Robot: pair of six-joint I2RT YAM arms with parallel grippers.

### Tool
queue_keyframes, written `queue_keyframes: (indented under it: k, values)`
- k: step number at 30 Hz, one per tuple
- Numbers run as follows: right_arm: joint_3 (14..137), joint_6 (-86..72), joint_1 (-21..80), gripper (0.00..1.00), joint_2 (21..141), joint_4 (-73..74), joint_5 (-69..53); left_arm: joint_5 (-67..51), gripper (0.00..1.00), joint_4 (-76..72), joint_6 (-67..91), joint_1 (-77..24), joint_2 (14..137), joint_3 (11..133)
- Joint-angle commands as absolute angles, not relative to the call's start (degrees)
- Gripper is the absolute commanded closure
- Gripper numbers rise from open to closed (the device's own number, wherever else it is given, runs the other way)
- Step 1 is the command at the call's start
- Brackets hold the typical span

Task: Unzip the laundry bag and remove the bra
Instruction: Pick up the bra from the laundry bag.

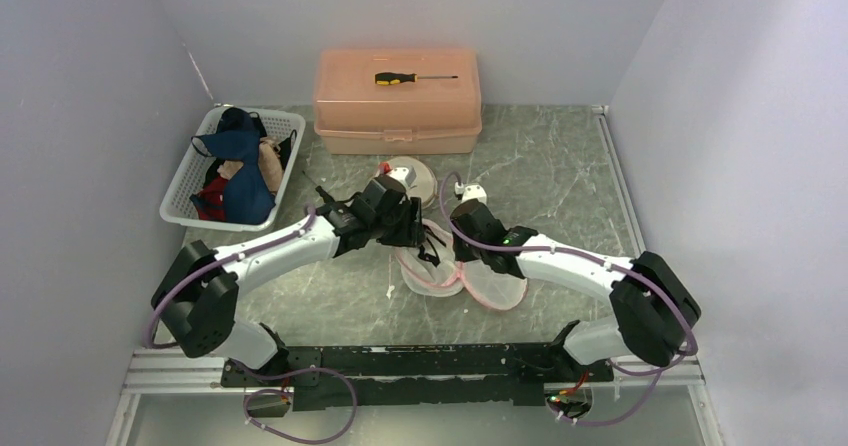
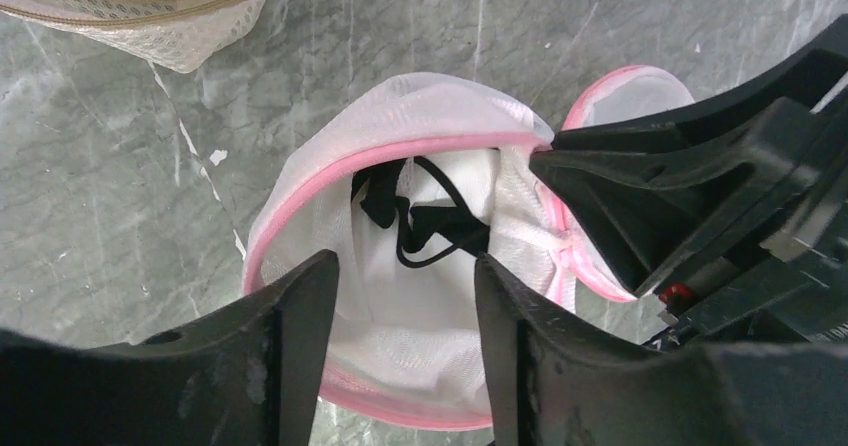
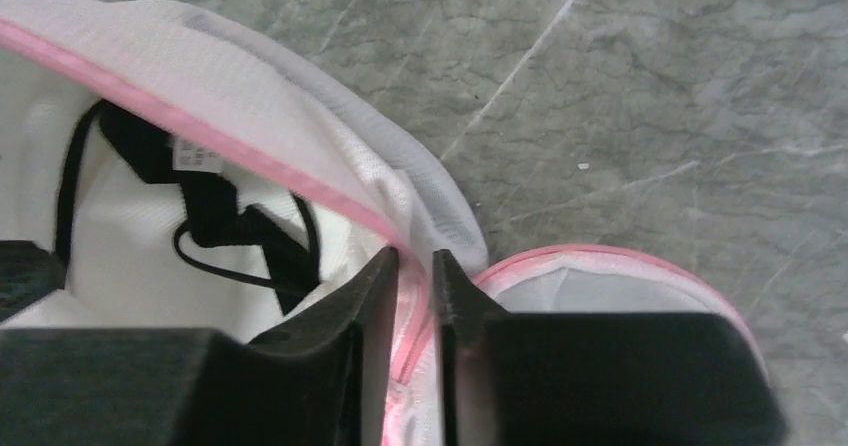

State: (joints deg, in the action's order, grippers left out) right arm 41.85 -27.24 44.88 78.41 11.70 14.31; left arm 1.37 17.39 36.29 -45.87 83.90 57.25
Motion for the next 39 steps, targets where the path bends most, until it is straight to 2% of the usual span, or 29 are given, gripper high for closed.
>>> queue_keyframes:
  k: [1, 4, 5, 14, 20, 25, 33, 34, 35, 36, 39]
  values:
    - [43.56, -25.64, 45.0, 0.85, 77.04, 7.91, 12.99, 0.99, 0.39, 15.77, 33.3, -46.23, 84.8, 57.7]
    - [43.55, -25.05, 45.0, 0.98, 75.35, 8.32, 12.51, 0.53, 0.37, 14.28, 32.34, -46.23, 85.18, 57.25]
    - [43.52, -24.91, 45.08, 1.0, 74.88, 8.47, 12.26, 0.51, 0.37, 13.84, 32.04, -46.21, 85.4, 57.14]
    - [42.41, -24.72, 45.35, 1.0, 72.17, 8.54, 10.52, -0.93, 0.4, 10.69, 29.4, -46.22, 87.86, 57.56]
    - [41.65, -24.73, 45.36, 1.0, 71.66, 8.26, 9.76, -0.09, 0.39, 13.61, 28.16, -46.21, 91.16, 59.13]
    - [40.9, -24.46, 45.35, 1.0, 70.61, 8.22, 9.55, 3.55, 0.33, 14.39, 27.61, -46.21, 91.78, 59.13]
    - [39.8, -24.48, 45.35, 1.0, 70.06, 7.65, 9.2, 2.79, 0.25, 11.88, 25.84, -46.23, 90.32, 58.05]
    - [39.71, -24.46, 45.35, 1.0, 70.05, 7.57, 9.06, 2.92, 0.23, 12.02, 25.81, -46.23, 90.58, 58.32]
    - [39.66, -24.45, 45.35, 1.0, 70.04, 7.49, 8.94, 3.29, 0.1, 12.51, 26.04, -46.23, 91.35, 58.93]
    - [39.69, -24.44, 45.35, 1.0, 69.97, 7.47, 8.89, 3.48, 0.07, 13.17, 26.1, -46.23, 92.11, 59.52]
    - [39.62, -24.45, 45.35, 1.0, 69.57, 7.11, 8.08, 3.2, 0.06, 13.39, 26.27, -46.23, 94.44, 60.29]
